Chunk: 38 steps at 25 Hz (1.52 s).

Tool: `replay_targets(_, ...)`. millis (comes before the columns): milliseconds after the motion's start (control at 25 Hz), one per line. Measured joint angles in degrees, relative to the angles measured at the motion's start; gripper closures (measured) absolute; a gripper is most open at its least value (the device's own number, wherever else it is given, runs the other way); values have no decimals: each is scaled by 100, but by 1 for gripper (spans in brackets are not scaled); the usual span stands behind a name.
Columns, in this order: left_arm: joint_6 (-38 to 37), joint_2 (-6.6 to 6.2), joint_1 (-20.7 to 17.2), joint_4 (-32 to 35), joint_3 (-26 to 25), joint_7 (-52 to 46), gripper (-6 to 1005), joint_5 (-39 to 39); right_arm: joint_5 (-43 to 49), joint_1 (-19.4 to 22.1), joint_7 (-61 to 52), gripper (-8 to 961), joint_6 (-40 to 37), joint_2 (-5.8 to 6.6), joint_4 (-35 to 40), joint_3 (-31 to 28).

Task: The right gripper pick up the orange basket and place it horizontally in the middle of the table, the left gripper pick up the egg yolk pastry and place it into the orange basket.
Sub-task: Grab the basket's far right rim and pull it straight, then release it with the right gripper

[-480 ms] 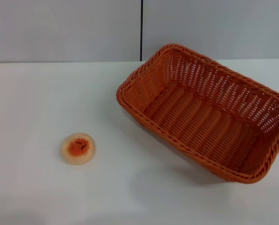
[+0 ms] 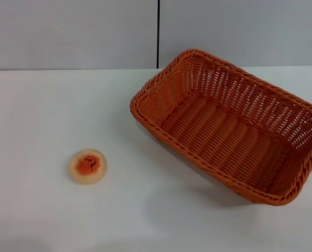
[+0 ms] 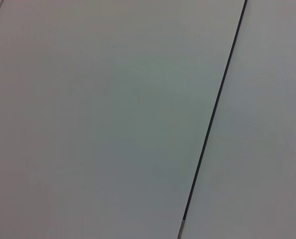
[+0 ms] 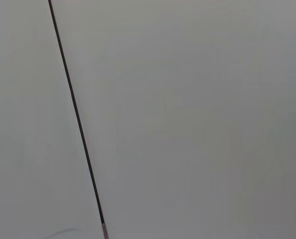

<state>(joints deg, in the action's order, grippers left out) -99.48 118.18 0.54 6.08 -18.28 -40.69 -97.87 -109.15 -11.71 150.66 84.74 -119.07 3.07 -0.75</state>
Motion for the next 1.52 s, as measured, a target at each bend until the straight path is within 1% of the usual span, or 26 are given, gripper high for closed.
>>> replay_targets(120,0,-2,25,16,0,0,235,2,0,-6,0,123,-37,12,22,88)
replay_targets(200,0,-6,34,24,0,0,235,2,0,0,-12,123,-44,20,96,250)
replay_targets(280,2,-12,43,34,0,0,236,2,0,20,-172,123,-21,24,294,462)
replay_targets(360,26,-14,52,43,0,0,237,6,34,35,-584,123,-15,24,622,641)
replay_targets(400,43,-14,58,43,0,0,237,7,126,40,-926,123,-24,25,872,726)
replay_targets(440,71,-15,71,44,0,0,237,8,409,45,-1665,123,-53,26,1475,857)
replay_targets(480,71,-15,71,44,0,0,238,8,409,45,-1665,123,-53,26,1475,857)
replay_targets(560,95,-15,94,44,0,0,238,6,805,28,-2448,124,-66,23,2152,898)
replay_targets(680,105,-15,113,43,0,0,239,3,1537,-92,-3928,125,-131,31,3238,900)
replay_targets(720,121,-14,168,42,0,0,239,-7,1904,-171,-4512,125,-170,35,3706,901)
replay_targets(760,122,-13,175,42,0,0,240,-9,2198,-236,-4924,126,-192,40,4017,899)
replay_targets(800,128,-11,188,42,6,0,240,-13,2883,-417,-5705,127,-193,50,4673,910)
replay_targets(840,133,-9,199,42,13,0,240,-15,2883,-417,-5705,127,-193,50,4673,910)
replay_targets(920,150,-8,205,42,21,0,241,-16,3630,-640,-6560,128,-173,102,5273,1035)
replay_targets(960,189,-8,210,37,26,0,241,-18,3933,-726,-6938,128,-155,162,5464,1167)
replay_targets(1040,209,-7,210,32,28,0,242,-19,4447,-907,-7668,128,-61,407,5656,1623)
replay_targets(1080,233,-6,211,23,33,12,242,-19,4575,-985,-7914,129,3,532,5656,1861)
replay_targets(1120,304,0,217,-3,48,96,242,-24,4650,-1062,-8131,129,104,687,5586,2149)
replay_targets(1240,369,9,219,-15,71,156,243,-27,4779,-1279,-8637,129,256,991,5464,2733)
replay_targets(1320,400,10,218,-18,96,157,244,-28,4942,-1464,-8913,129,356,1172,5399,3053)
replay_targets(1440,412,12,195,-19,141,158,245,-30,5324,-1888,-9248,129,555,1437,5085,3370)
replay_targets(1520,398,15,174,-20,150,158,246,-31,5666,-2210,-9333,130,677,1557,4728,3428)
